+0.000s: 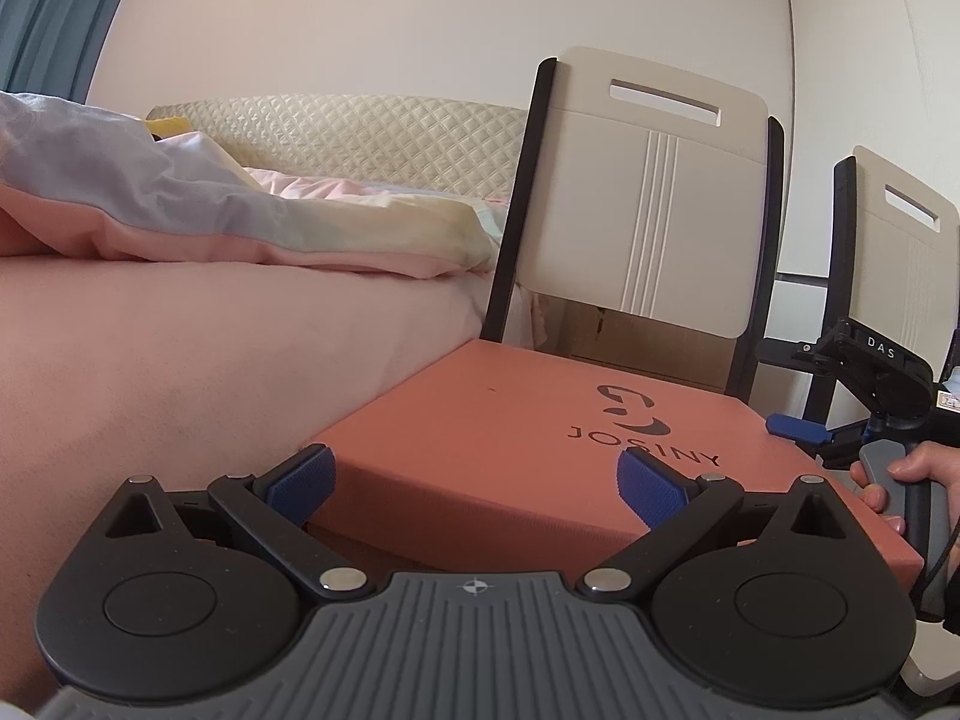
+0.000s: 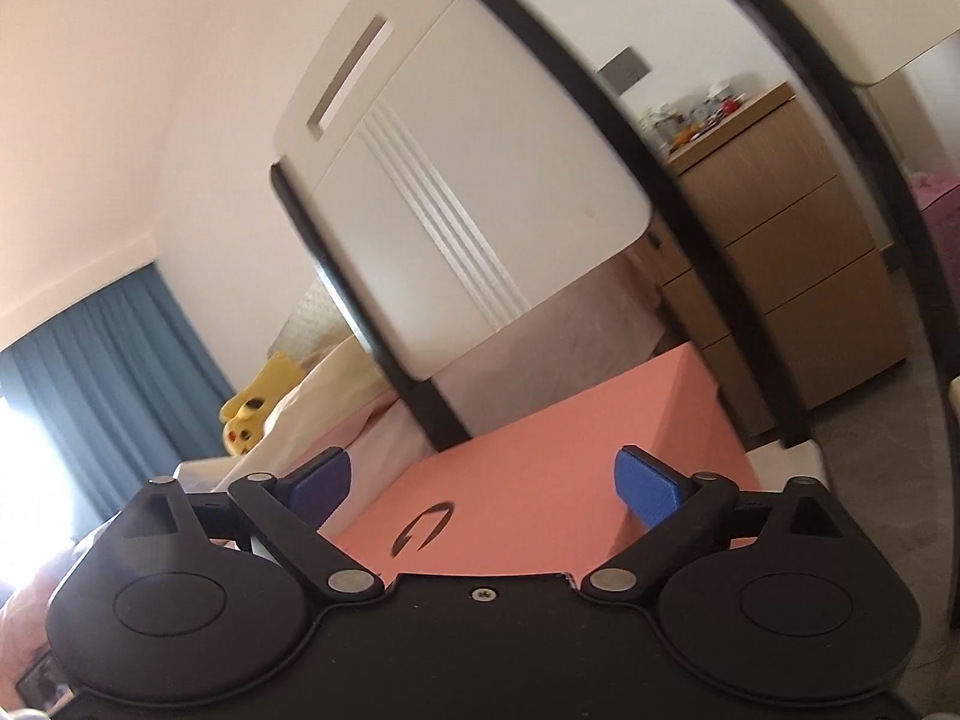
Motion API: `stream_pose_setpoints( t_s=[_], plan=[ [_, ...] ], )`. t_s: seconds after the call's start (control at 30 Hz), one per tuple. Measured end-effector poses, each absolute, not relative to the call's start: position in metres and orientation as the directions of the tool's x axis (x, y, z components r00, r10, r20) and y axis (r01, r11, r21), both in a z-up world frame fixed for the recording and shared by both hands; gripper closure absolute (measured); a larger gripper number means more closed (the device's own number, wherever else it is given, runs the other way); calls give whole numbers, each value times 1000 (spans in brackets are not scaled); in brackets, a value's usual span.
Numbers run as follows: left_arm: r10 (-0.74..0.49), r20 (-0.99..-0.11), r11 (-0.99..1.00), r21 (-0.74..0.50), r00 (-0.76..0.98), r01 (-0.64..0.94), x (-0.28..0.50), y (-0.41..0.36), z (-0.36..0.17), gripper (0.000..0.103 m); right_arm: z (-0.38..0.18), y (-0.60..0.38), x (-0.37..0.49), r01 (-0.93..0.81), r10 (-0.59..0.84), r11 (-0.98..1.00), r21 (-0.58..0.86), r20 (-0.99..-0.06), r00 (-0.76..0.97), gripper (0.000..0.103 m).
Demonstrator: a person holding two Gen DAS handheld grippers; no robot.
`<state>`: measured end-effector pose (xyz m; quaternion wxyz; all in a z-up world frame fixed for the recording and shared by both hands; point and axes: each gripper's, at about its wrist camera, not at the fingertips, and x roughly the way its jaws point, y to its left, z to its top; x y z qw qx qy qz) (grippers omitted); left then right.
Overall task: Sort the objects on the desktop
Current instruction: 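Open both tools and withdraw them from the closed box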
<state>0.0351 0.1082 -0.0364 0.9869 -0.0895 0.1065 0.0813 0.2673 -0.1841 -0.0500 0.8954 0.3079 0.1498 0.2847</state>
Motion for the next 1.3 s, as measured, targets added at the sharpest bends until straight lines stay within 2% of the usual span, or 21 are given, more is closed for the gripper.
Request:
stream_pose_setpoints(
  t_s=[0.3,0.8,1.3],
  plan=[
    [131,-226,972,-160,965,-170,35,108,-37,1,-55,-181,276,-380,600,674,633,-170,781,3],
    [88,-273,974,-179,958,-141,37,105,-43,1,-54,-183,277,-414,626,672,615,-173,760,2],
    [94,-251,987,-104,963,-123,24,86,-36,1,-9,-236,193,-346,479,824,449,-224,849,2]
  ],
)
